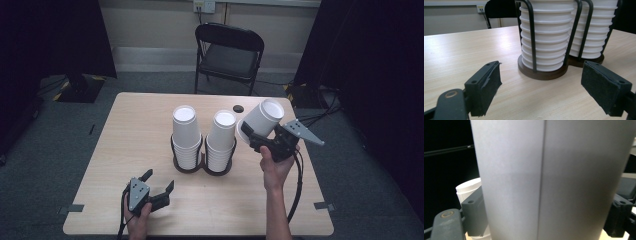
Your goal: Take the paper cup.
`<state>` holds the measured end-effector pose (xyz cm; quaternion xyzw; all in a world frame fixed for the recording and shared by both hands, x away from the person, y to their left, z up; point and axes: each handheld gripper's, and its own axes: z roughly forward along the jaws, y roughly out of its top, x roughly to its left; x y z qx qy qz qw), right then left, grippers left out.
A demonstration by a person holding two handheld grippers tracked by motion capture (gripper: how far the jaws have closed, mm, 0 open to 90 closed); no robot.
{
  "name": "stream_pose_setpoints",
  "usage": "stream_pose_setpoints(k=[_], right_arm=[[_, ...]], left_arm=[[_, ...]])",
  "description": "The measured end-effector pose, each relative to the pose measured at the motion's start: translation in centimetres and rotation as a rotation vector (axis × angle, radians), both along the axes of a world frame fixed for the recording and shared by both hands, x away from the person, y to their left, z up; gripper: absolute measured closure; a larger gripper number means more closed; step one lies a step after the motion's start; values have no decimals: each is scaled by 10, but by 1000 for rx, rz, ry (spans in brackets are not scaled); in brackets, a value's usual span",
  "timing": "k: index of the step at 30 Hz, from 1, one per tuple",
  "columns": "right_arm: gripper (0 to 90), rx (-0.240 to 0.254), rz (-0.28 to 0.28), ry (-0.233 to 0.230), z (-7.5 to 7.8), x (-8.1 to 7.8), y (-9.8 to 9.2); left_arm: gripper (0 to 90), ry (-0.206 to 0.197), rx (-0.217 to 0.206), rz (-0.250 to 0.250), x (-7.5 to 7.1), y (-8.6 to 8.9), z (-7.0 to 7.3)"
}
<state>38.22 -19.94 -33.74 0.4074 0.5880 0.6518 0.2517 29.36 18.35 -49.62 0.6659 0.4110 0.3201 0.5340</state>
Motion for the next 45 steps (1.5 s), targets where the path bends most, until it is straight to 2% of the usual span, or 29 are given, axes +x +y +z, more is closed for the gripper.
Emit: stream_pose_setpoints(k=[1, 6, 7, 9, 12, 19, 23, 30, 39, 45], right_arm=[[137, 16, -9, 10, -2, -3, -5], [138, 28, -18, 33, -11, -9, -11], [138, 49, -7, 43, -15, -12, -12], [138, 59, 6, 49, -17, -14, -12], [138, 54, 14, 56, -22, -20, -11], [138, 42, 34, 80, -38, -34, -4], [139, 82, 73, 110, -50, -38, 0], [139, 117, 114, 153, -68, -47, 7], [142, 168, 196, 185, -91, -55, 22], [143, 227, 230, 213, -103, -62, 32]], left_arm=[[158, 6, -10, -12, 0, 0, 0], [158, 11, -31, -35, -1, 3, 0], [157, 13, -32, -41, -1, 3, 0], [156, 16, -40, -51, -1, 2, 0], [154, 14, -36, -70, -1, -1, 0], [155, 17, -90, -100, -1, -5, 0], [159, 20, -122, -120, -1, -6, -1], [177, 10, -183, -144, -1, -5, 0], [209, -4, -181, -205, -1, -19, 4], [285, -35, -180, -251, -2, -23, 9]])
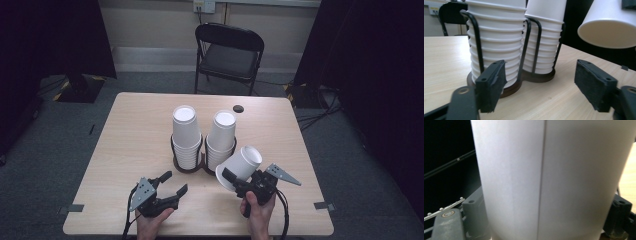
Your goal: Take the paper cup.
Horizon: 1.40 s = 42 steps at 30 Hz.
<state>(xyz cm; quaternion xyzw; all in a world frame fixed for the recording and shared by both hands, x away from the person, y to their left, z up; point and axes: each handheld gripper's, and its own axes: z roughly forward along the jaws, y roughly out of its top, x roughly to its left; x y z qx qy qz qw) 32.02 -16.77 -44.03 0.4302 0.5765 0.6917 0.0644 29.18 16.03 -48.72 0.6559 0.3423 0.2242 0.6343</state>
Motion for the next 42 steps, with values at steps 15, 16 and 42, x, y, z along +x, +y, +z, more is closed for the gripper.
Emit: stream_pose_setpoints(k=[15, 16, 42], right_arm=[[145, 197, 119, 111, -27, -9, 18], [145, 202, 122, 117, -27, -9, 19], [146, 215, 248, 213, -33, -11, 55]], left_arm=[[351, -72, -2, -59, 1, -15, -1], [372, -82, 6, -58, 1, -15, -1], [607, -208, 17, -97, 8, -47, -2]])
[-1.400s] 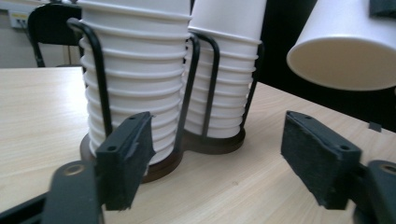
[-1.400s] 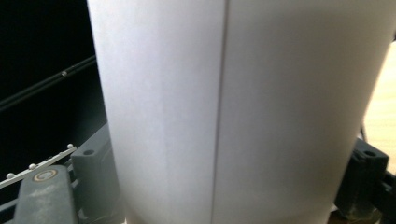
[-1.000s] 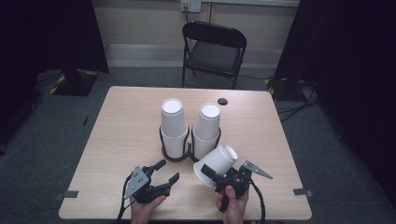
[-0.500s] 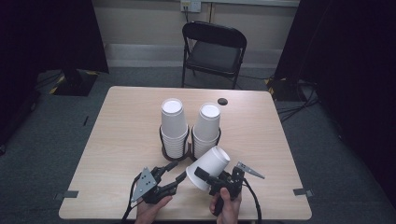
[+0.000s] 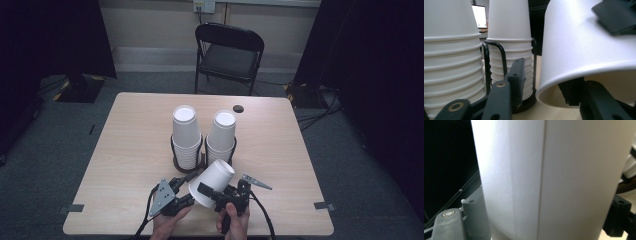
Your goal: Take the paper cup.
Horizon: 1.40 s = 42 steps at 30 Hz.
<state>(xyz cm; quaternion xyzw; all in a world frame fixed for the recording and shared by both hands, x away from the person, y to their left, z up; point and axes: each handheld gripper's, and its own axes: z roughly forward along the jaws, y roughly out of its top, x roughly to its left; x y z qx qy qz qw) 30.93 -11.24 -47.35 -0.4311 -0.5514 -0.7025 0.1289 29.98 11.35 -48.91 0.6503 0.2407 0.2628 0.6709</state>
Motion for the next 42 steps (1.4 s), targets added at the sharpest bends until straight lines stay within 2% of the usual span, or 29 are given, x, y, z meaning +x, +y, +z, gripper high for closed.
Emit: stream_pose_setpoints(k=[10, 11, 16, 23, 27, 33, 37, 42], right_arm=[[145, -4, 45, 32, -2, 0, 9], [142, -14, 49, 32, -2, -1, 10], [130, -5, 53, 26, 0, -1, 10], [116, -18, 40, 20, 0, 0, 8], [119, -26, 11, 16, 3, 1, 5], [115, -36, -26, 5, 6, 6, -1], [105, -61, -35, -9, 7, 8, -2], [103, -65, -34, -27, 10, 10, -1]], left_arm=[[718, -18, -29, 15, 0, -3, 4], [780, -21, -22, 9, -1, -2, 4], [810, -27, -13, 6, -2, -3, 6], [832, -1, -9, -10, 0, -2, 5], [844, 12, -19, -18, 0, 1, 3], [860, 52, -39, -52, 0, 6, 0], [861, 76, -48, -63, 2, 6, -1], [863, 76, -49, -66, 2, 9, 1]])
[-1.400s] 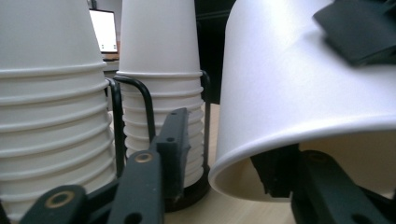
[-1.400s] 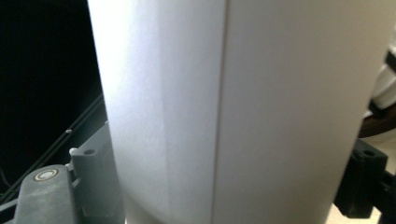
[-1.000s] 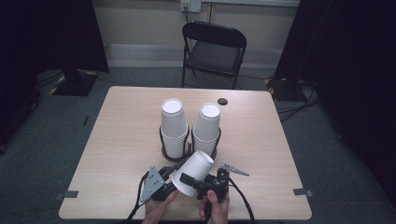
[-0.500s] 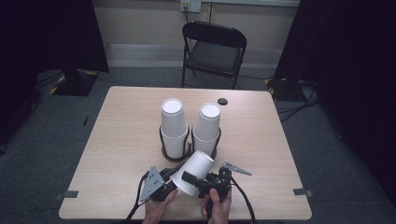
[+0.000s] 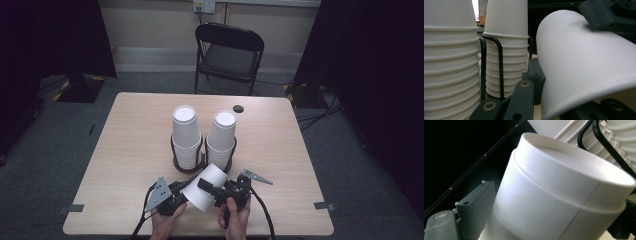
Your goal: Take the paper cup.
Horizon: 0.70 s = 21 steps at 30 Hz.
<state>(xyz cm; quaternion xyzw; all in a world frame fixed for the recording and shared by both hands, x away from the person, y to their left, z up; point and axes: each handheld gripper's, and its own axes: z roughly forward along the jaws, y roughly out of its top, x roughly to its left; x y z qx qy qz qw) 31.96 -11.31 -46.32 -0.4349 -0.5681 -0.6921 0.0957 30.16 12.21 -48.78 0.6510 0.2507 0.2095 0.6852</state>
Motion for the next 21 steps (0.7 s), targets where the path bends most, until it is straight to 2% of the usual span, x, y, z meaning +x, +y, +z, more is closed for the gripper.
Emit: stream_pose_setpoints(k=[5, 9, 12, 14, 16, 17, 18, 21], right_arm=[[119, 4, -27, -8, 4, 1, -4], [129, -8, -54, -25, 7, 3, -9], [121, -44, -69, -71, 6, 5, -14], [128, -43, -88, -88, 6, 5, -17], [127, -66, -103, -112, 7, 4, -19], [121, -109, -122, -139, 8, 4, -21], [121, -109, -122, -139, 8, 4, -21], [121, -169, -165, -203, 9, 2, -23]], left_arm=[[863, -2, 6, -10, -1, 3, 0], [865, 49, 4, -33, -1, 6, 0], [865, 65, 22, -51, -1, 6, 0], [865, 75, 23, -67, -1, 6, -1], [865, 86, 28, -46, -1, 5, -2], [865, 89, 31, -48, -1, 5, -2], [865, 96, 39, -46, -1, 5, -2], [864, 92, 73, -40, -2, 6, -1]])
